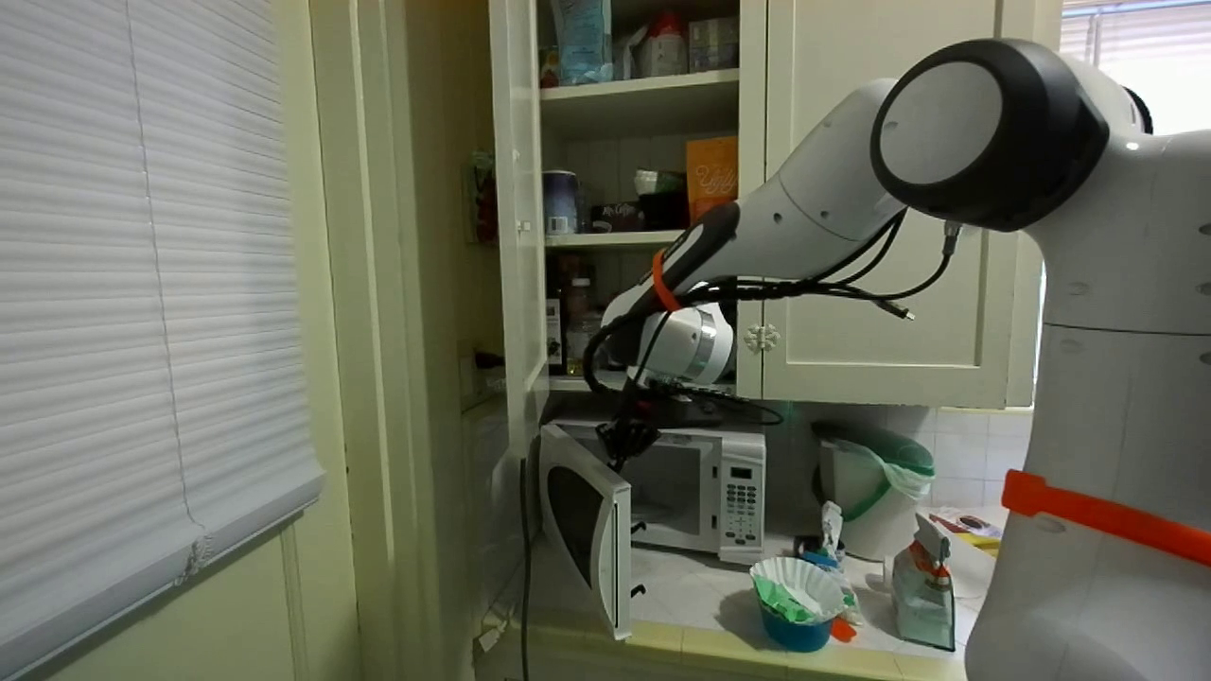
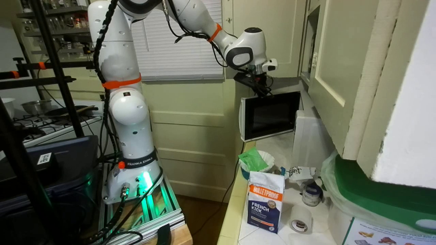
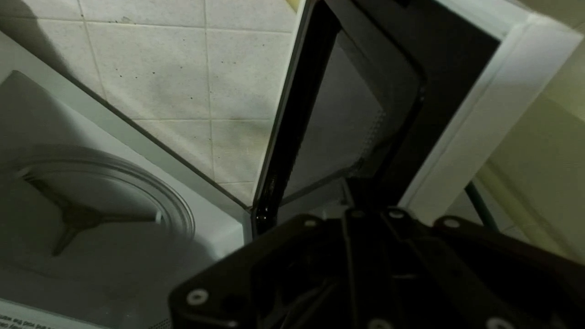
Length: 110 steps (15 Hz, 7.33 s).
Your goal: Open the microwave, then put the blue bowl inside
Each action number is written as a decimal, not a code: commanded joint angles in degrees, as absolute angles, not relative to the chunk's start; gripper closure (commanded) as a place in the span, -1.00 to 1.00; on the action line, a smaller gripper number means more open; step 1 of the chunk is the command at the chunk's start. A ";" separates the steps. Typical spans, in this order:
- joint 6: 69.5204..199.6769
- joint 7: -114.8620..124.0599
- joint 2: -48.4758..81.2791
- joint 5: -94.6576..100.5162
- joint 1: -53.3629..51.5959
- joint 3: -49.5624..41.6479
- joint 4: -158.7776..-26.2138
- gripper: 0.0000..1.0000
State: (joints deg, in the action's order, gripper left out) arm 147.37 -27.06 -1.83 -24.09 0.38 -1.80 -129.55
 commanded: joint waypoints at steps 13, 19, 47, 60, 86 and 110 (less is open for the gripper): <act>142.89 -38.88 -0.24 -33.72 -0.10 -1.42 -127.60 1.00; 143.95 -38.73 0.52 -33.65 -0.42 -0.70 -127.26 1.00; 132.19 1.74 -13.33 -2.09 3.46 -2.59 -136.57 -0.67; 129.87 5.26 -13.70 -7.36 4.02 -4.39 -141.02 -1.00; 156.61 -9.20 -8.00 8.71 9.88 -8.43 -157.50 -1.00; 172.04 -11.00 6.43 16.57 10.86 -11.98 -155.96 -0.05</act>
